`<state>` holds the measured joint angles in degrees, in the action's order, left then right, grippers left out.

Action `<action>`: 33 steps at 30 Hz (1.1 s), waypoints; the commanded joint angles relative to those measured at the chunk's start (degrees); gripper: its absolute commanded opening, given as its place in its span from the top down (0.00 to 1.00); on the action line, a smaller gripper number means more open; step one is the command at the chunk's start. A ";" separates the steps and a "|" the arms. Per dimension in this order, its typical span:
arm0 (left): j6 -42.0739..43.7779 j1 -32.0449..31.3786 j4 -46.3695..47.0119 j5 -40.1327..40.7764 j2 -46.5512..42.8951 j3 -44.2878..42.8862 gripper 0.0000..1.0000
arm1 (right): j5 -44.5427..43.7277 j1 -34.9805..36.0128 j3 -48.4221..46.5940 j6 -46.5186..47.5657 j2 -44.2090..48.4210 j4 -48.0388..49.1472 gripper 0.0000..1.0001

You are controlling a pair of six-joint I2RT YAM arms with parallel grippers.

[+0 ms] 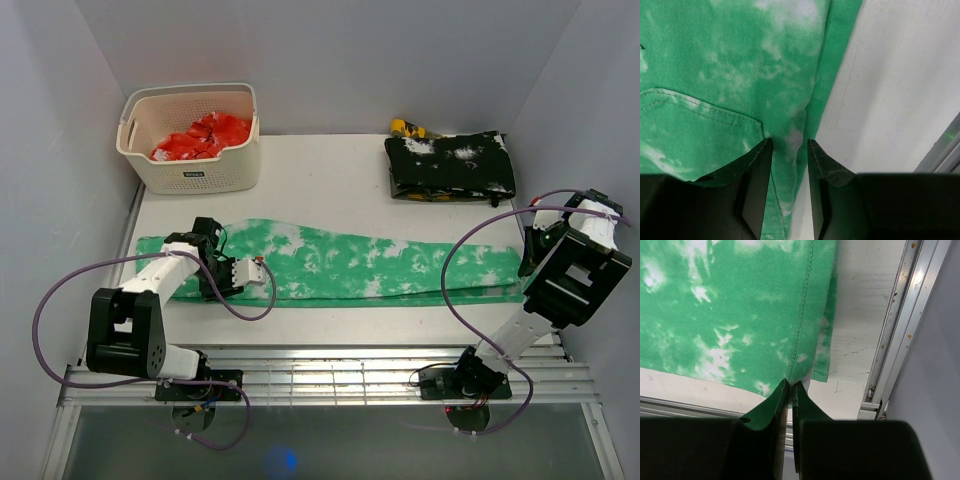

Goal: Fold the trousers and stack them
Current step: Fold the trousers

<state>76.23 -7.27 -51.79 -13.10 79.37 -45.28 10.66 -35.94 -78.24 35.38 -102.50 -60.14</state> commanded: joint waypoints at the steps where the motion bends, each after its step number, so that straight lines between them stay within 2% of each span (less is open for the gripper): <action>1: 1.47 0.15 1.69 0.18 0.08 0.71 0.57 | -0.81 -0.62 -2.10 0.75 -0.42 -0.15 0.92; 13: 1.47 1.03 3.89 0.71 -0.71 1.24 1.00 | -0.46 -0.62 -2.36 0.66 -0.42 -0.42 0.92; 18: 0.77 2.17 2.14 -1.04 -2.55 -0.86 1.00 | 0.15 -0.62 -3.58 0.75 -0.25 -1.21 0.92; 22: -0.99 5.24 -1.63 -5.17 -3.17 -7.70 1.00 | 1.65 -0.62 -6.66 1.19 1.24 -4.36 0.92; 29: 1.20 15.51 -6.39 -10.53 -2.21 -14.47 1.00 | 0.60 -0.62 -9.48 3.55 3.97 -6.83 0.92; 33: 3.84 17.64 -11.39 -12.65 -2.64 -15.72 1.00 | -2.04 -1.32 -6.68 6.81 5.82 -4.91 0.92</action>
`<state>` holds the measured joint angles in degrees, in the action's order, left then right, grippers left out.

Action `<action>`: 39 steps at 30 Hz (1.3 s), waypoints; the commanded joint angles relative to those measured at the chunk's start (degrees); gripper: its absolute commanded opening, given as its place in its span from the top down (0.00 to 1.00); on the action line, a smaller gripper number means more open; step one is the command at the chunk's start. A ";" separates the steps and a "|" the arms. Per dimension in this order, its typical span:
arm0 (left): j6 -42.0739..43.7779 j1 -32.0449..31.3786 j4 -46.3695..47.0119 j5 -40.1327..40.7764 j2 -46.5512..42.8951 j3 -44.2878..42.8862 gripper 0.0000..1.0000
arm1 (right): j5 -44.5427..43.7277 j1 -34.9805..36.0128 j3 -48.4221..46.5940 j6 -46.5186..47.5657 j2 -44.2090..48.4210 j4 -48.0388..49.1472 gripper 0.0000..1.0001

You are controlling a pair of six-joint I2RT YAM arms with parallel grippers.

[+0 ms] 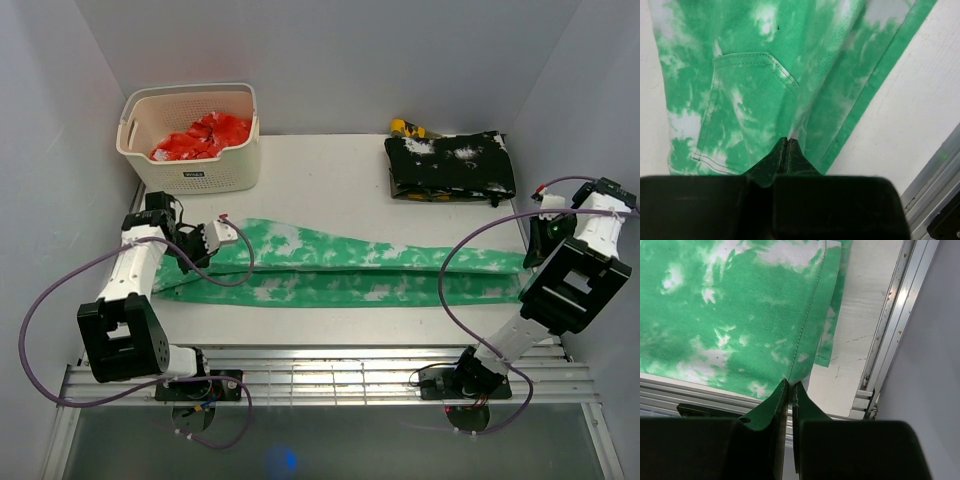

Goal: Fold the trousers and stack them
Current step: Fold the trousers

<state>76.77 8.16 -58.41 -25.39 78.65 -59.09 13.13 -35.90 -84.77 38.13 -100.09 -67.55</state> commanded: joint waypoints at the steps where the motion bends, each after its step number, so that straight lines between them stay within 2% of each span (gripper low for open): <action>1: 4.17 2.29 -4.95 -0.37 -2.45 -1.47 1.00 | -5.82 -1.45 2.48 4.93 4.02 3.55 0.92; 5: 5.75 2.38 -5.40 -1.07 -3.86 2.48 1.00 | -8.64 -2.07 8.90 5.82 3.07 9.62 0.92; 11: 5.23 1.94 -1.53 1.48 -0.44 9.78 1.00 | -8.55 -2.24 11.73 3.80 -1.06 14.19 0.92; 12: 4.88 1.77 -0.57 1.65 0.61 10.48 0.90 | -8.64 -2.24 11.82 3.62 -1.76 14.55 0.92; 15: 3.13 1.68 1.36 1.83 1.06 12.24 0.71 | -8.64 -2.24 11.82 3.62 -2.65 14.90 0.92; 16: 2.42 1.68 1.46 1.66 0.98 11.90 0.62 | -8.21 -2.16 11.82 3.62 -2.56 14.73 0.92; 17: 1.81 1.68 1.29 1.40 0.80 11.54 0.59 | -7.86 -2.16 11.65 3.71 -2.56 13.86 0.92; 18: 1.37 1.77 -0.11 1.04 0.45 11.11 0.57 | -7.59 -2.16 11.21 4.05 -2.21 13.50 0.83; 19: 1.10 1.68 -0.64 0.26 -0.68 10.58 0.46 | -7.24 -2.07 11.03 4.15 -1.95 13.32 0.74; 21: 0.31 1.68 -2.57 -0.45 -2.18 8.82 0.45 | -7.24 -2.07 10.42 4.32 -0.99 12.71 0.49; 24: -3.63 1.77 -5.03 -3.52 -5.08 4.26 0.43 | -5.31 -2.16 7.09 5.37 0.86 9.91 0.38; 25: -7.04 1.86 -5.22 -4.57 -5.44 2.85 0.41 | -3.48 -2.16 5.34 5.64 1.39 9.20 0.36; 26: -9.60 1.77 -4.96 -6.41 -5.61 1.45 0.18 | -2.15 -2.07 4.54 5.73 2.00 8.49 0.36; 27: -12.93 1.77 -2.26 -6.78 -5.44 -0.48 0.09 | -0.66 -1.81 3.92 5.99 3.14 7.88 0.35; 28: -16.71 1.86 -0.67 -7.04 -4.92 -1.20 0.05 | 2.05 -1.37 3.65 5.99 3.67 7.00 0.35; 29: -23.96 1.86 0.57 -7.57 -2.82 -1.90 0.05 | 3.30 -0.76 4.00 6.25 4.11 6.73 0.35; 34: -46.32 3.00 13.04 -6.52 5.36 -2.35 0.07 | 6.56 6.97 10.05 4.24 5.26 10.75 0.38; 35: -54.28 3.35 15.41 -5.04 6.59 -1.65 0.07 | 6.65 7.94 12.50 2.93 4.82 11.90 0.38; 37: -59.53 4.13 20.00 -0.55 10.54 -0.33 0.12 | 6.30 9.79 14.54 1.60 2.81 14.45 0.40; 39: -64.70 6.77 23.06 3.74 12.39 0.99 0.13 | 5.34 9.97 16.64 0.72 -0.26 17.00 0.42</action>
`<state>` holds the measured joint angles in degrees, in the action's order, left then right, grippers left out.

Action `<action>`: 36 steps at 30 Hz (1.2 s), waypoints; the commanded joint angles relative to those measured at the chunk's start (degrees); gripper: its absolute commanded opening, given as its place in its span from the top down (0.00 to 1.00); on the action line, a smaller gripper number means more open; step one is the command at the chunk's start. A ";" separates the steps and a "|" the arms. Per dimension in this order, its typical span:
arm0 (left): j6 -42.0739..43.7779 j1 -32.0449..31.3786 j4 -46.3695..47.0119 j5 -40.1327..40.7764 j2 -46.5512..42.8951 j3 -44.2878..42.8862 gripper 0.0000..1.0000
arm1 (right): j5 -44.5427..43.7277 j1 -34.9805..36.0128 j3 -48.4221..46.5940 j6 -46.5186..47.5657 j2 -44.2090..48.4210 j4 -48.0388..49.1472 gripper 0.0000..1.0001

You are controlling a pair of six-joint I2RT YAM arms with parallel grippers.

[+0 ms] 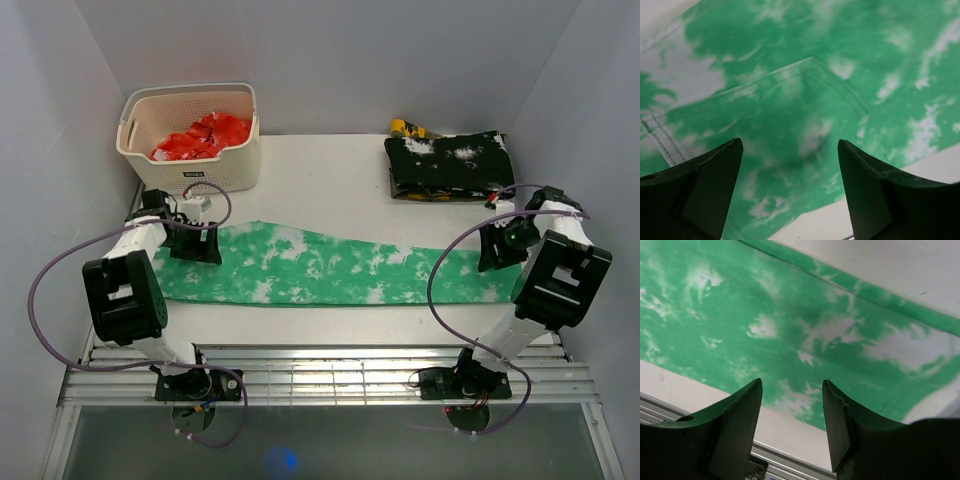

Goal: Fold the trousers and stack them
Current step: Fold the trousers

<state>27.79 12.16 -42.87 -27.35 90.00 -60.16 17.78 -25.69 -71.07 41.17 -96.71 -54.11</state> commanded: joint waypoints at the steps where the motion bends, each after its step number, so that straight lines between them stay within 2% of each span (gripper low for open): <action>1: -16.79 4.52 8.85 8.52 2.45 3.63 0.13 | -2.11 -0.23 3.65 -2.41 -4.71 4.44 0.43; 4: -16.11 7.77 11.75 16.51 6.31 3.57 0.14 | -8.26 -1.02 6.99 -1.71 -7.26 8.83 0.45; 6: -13.22 9.54 11.94 16.64 6.95 1.99 0.12 | -11.00 -1.99 7.78 -0.66 -8.84 11.56 0.46; 9: -10.83 13.14 9.75 12.25 4.06 -2.58 0.02 | -13.21 -3.65 6.47 0.05 -10.25 11.66 0.47; 12: -6.45 16.92 4.06 6.98 1.07 -6.71 0.02 | -12.86 -3.93 4.63 1.10 -9.56 10.00 0.47; 14: -0.67 17.89 0.44 3.03 -0.51 -7.60 0.02 | -8.40 -3.93 2.26 1.63 -8.85 7.28 0.45; 17: 4.45 17.72 -3.96 -4.69 -5.87 -6.03 0.02 | -1.89 -3.93 -1.25 1.11 -4.30 2.17 0.38; 20: 4.11 14.83 -3.54 -8.41 -11.06 -2.69 0.02 | 0.15 -3.93 -4.77 -1.25 -1.21 0.14 0.29; 21: 3.33 13.25 -2.49 -7.55 -12.11 -1.55 0.02 | -0.02 -4.01 -5.22 -1.70 0.80 0.23 0.23; 22: 2.54 9.06 -1.00 -6.15 -13.60 1.42 0.02 | -0.03 -4.01 -5.66 -1.79 1.60 0.14 0.20; 25: -1.41 2.89 6.73 0.27 -13.98 7.66 0.02 | 0.15 -4.01 -6.01 -2.66 4.59 1.54 0.16; 28: -4.84 2.25 10.00 2.20 -7.59 9.18 0.03 | 0.76 -4.19 -6.71 -5.48 5.21 2.87 0.06; 31: -6.95 2.25 12.10 5.89 -2.12 9.53 0.05 | 4.08 -6.03 -7.33 -5.93 2.32 2.25 0.08; 33: -7.66 2.51 14.74 8.88 1.66 10.24 0.06 | 4.89 -9.19 -8.12 -6.45 -1.98 1.56 0.02; 36: -7.93 4.00 16.50 13.46 5.00 9.98 0.07 | 2.18 -11.13 -11.46 -6.10 -7.69 -2.23 0.08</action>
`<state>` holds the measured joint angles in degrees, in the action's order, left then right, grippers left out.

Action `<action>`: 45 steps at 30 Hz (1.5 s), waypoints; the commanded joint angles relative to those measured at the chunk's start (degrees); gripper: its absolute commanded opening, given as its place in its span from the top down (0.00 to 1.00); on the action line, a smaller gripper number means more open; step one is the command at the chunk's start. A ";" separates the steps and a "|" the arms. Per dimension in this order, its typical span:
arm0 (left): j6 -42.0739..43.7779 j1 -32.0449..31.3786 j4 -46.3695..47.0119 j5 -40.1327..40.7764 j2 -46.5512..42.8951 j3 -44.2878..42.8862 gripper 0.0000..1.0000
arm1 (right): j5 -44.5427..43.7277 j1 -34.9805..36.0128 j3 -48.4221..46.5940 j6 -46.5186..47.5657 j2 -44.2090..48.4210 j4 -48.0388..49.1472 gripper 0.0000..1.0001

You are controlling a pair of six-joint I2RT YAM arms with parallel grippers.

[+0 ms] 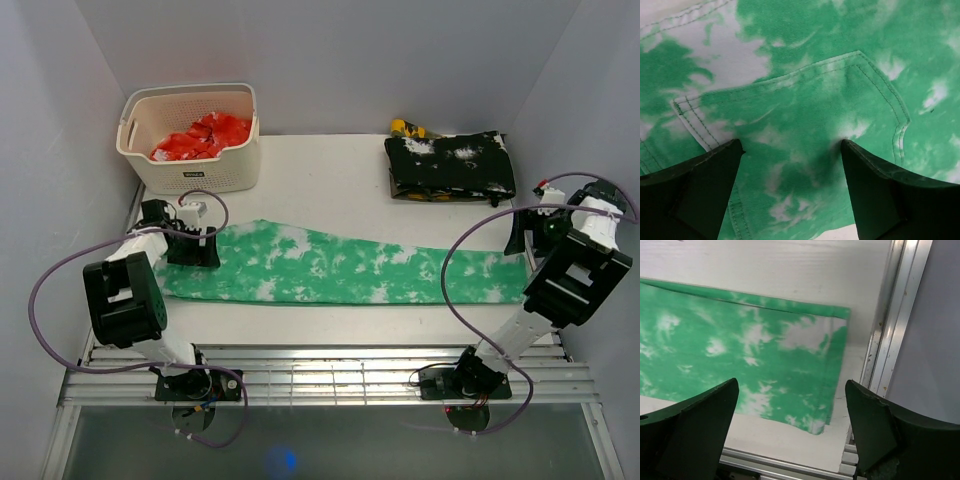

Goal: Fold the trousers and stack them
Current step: Fold the trousers

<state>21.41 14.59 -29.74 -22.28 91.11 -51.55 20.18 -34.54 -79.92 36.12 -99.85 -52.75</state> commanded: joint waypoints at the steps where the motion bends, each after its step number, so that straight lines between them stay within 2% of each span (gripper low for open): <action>1: -1.63 3.06 3.63 8.92 4.51 1.19 0.07 | -1.28 -2.98 -2.17 -0.96 -4.47 -2.72 0.07; 5: -1.11 6.15 3.90 9.89 6.27 0.31 0.07 | -4.01 -4.13 4.23 0.87 -0.88 1.16 0.08; 8: -1.02 6.50 3.28 8.40 6.19 0.40 0.07 | -2.96 -4.13 6.52 2.20 -0.34 0.20 0.00; 9: -1.37 6.50 3.19 7.18 6.01 0.48 0.07 | -2.96 -4.13 8.45 2.11 -0.25 0.37 0.06; 14: -1.90 6.50 2.40 5.67 4.87 1.01 0.07 | -2.96 -4.04 13.47 1.15 -1.30 3.35 0.16; 15: -1.55 6.50 2.32 5.50 4.69 1.19 0.07 | -1.91 -3.95 14.26 0.71 -1.92 3.62 0.21; 20: -1.63 6.50 1.88 5.59 3.73 1.28 0.07 | -0.76 -2.46 15.67 -1.84 -5.69 5.11 0.26; 23: -1.98 6.59 1.61 4.97 3.37 1.01 0.07 | 0.29 -0.45 17.69 -2.98 -7.10 6.26 0.36; 26: -2.25 6.50 0.91 4.27 3.55 0.31 0.07 | 4.68 0.88 17.43 -3.42 -6.85 4.33 0.51; 27: -2.25 6.59 0.82 4.00 3.29 0.05 0.07 | 5.38 0.88 16.73 -3.51 -6.50 3.63 0.61; 29: -1.90 6.51 0.65 3.48 2.76 0.05 0.06 | 5.57 0.80 14.19 -2.81 -4.49 1.79 0.74; 30: -1.64 6.50 0.47 2.43 2.23 0.05 0.04 | 4.96 0.71 13.31 -2.37 -3.43 1.34 0.91; 33: -0.76 6.50 0.38 0.32 -1.71 0.31 0.02 | 2.06 -0.52 9.45 -0.36 0.62 -0.24 0.92; 39: 1.17 6.42 1.35 -5.65 -16.38 1.01 0.02 | -5.50 -4.39 1.46 4.65 4.75 -1.30 0.92; 42: 2.85 6.33 0.03 -7.07 -21.75 1.01 0.02 | -5.51 -5.80 -2.16 5.80 3.88 -4.97 0.92; 45: 2.32 6.33 -0.32 -6.46 -24.04 2.50 0.02 | -0.43 -4.84 -4.54 4.50 4.31 -8.14 0.92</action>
<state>22.83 20.88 -28.62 -26.39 68.82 -50.19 17.10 -39.72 -81.69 39.68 -96.97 -56.10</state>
